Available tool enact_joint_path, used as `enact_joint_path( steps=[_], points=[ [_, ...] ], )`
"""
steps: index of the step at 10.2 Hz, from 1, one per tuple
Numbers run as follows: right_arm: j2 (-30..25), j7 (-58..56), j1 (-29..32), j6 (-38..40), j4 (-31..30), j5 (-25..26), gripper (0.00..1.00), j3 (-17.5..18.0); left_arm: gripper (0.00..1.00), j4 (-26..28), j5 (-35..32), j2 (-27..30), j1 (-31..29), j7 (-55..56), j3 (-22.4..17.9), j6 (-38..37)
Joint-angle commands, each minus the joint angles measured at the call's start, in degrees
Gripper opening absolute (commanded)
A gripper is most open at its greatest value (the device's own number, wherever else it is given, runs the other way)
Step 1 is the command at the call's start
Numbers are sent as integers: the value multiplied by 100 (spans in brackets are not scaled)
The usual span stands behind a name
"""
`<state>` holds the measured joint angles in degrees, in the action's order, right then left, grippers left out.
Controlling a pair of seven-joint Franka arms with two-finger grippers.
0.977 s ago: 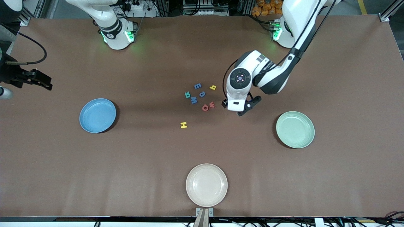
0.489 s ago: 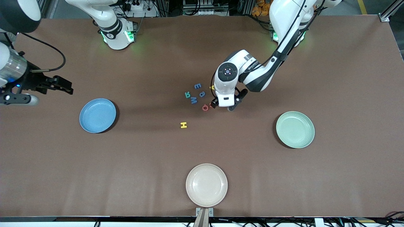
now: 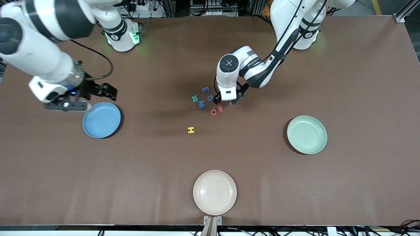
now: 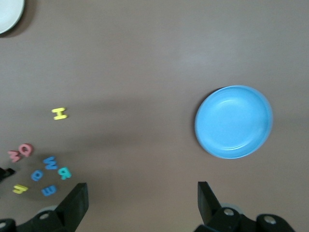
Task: Sort uppercase to blue plate, lowercase to green plate
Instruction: 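Grasp the yellow h with the left gripper while the right gripper reaches out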
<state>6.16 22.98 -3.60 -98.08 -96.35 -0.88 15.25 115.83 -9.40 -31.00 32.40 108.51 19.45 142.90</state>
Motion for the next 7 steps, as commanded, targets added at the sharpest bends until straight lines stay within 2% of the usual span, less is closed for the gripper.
enact_joint_path(
  steps=[1, 3, 4, 6, 7],
  points=[
    [288, 793, 52, -534, -225, 26, 100, 539, 100, 264, -343, 59, 82, 469, -20, 291],
    [551, 1215, -70, -1699, -804, 122, 100, 804, 100, 334, -334, 6, 144, 531, -29, 448],
    [823, 1678, -219, -2071, -876, 253, 100, 926, 100, 430, -343, 6, 170, 583, -29, 632],
    [1639, 2968, -535, -2591, -851, 1349, 100, 1015, 100, 466, -360, -3, 223, 733, -38, 748],
    [2060, 3279, -589, -2915, -842, 1562, 100, 1015, 100, 484, -361, -3, 223, 751, -38, 766]
  ],
)
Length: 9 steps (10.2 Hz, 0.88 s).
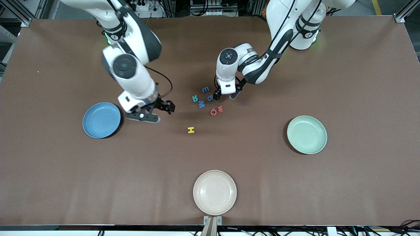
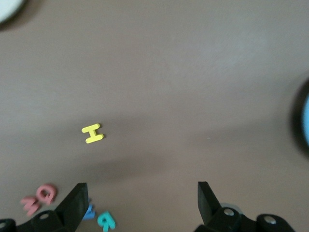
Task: Sort uppercase to blue plate, lowercase to green plate
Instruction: 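Grasp the yellow H with the right gripper while the left gripper lifts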
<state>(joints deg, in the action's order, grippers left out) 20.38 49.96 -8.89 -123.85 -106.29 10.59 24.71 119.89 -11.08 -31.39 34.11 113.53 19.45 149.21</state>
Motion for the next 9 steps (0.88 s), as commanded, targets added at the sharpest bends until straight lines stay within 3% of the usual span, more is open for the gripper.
enact_joint_path(
  steps=[1, 3, 4, 9],
  points=[
    [999, 750, -113, -907, 152, 548, 100, 69, 100, 139, -192, 36, 51, 266, -38, 239],
    [1651, 1233, -428, -1317, 510, 1046, 100, 61, 100, 175, -253, 36, 52, 284, -38, 249],
    [1845, 1357, -447, -1334, 582, 1676, 100, 61, 100, 175, -254, 27, 51, 284, -38, 275],
    [2470, 2026, -684, -1361, 1004, 2377, 98, 61, 100, 175, -254, -34, 121, 354, -46, 319]
  ],
)
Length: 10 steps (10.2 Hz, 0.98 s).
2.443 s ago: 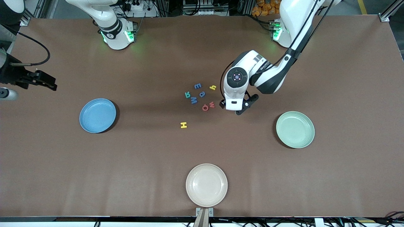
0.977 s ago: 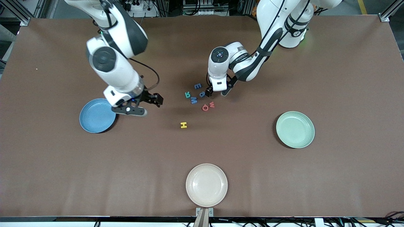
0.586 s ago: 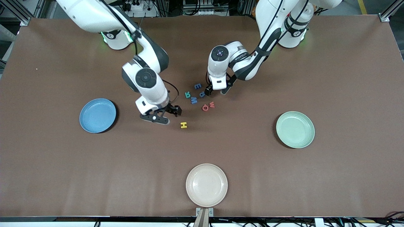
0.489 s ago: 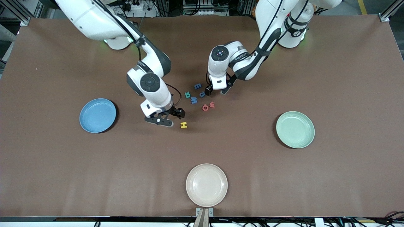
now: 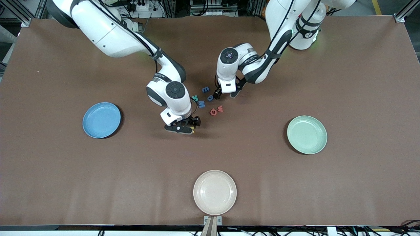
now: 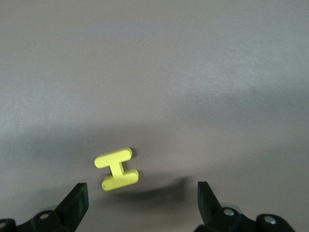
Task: Sort uppercase to blue plate, lowercase to green plate
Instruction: 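Grasp the yellow H with the right gripper while the left gripper lifts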
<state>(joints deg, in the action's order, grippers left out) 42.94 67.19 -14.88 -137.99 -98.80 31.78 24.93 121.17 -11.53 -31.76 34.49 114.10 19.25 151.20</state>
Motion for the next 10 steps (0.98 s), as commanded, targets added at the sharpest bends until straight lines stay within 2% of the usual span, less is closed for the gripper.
enact_joint_path(
  steps=[1, 2, 5, 7, 10],
  points=[
    [284, 295, -94, 44, 308, 276, 95, 38, 100, 47, -209, 4, 102, 297, -36, 129],
    [303, 312, -103, 53, 343, 268, 94, 38, 100, 47, -209, 4, 111, 297, -36, 129],
    [347, 304, -111, 53, 379, 268, 72, 38, 100, 47, -209, -5, 102, 297, -44, 129],
    [390, 286, -103, 62, 467, 259, 63, 38, 100, 38, -218, -5, 102, 297, -53, 129],
    [443, 251, -94, 62, 572, 259, 57, 38, 100, 38, -271, -5, 102, 297, -53, 129]
  ],
)
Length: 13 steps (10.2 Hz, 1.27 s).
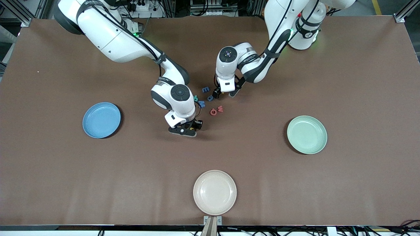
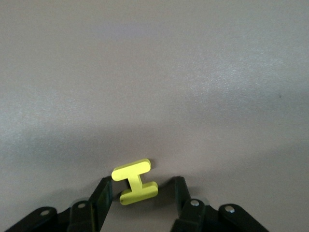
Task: Sort uppercase to blue plate, lowercase to green plate
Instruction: 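Grasp the yellow H with the right gripper while the left gripper lifts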
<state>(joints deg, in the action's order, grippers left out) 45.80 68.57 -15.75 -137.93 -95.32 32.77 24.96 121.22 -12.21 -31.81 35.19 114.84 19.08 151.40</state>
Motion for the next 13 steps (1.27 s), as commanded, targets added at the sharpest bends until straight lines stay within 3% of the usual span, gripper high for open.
enact_joint_path(
  steps=[1, 2, 3, 4, 6, 9, 13],
  points=[
    [158, 113, 1, 56, 224, 159, 56, 35, 100, 33, -203, 0, 31, 223, -36, 109],
    [166, 104, 10, 56, 224, 168, 50, 35, 100, 33, -203, -18, 31, 223, -36, 109],
    [166, 86, 19, 56, 224, 168, 45, 35, 41, 24, -203, -35, 5, 223, -36, 109],
    [166, 69, 19, 56, 224, 168, 41, 35, 0, 7, -203, -35, 5, 293, -36, 100],
    [166, -62, 28, 65, 233, 151, 31, 35, 0, -2, -203, -53, 14, 381, -54, 100],
    [123, -317, 115, 178, 260, 133, 29, 35, 0, -2, -273, 8, -21, 355, -63, 39],
    [-193, -1248, 414, 2056, 435, 89, 29, 333, 0, -29, -607, 692, -705, 233, -151, -304]
  ],
)
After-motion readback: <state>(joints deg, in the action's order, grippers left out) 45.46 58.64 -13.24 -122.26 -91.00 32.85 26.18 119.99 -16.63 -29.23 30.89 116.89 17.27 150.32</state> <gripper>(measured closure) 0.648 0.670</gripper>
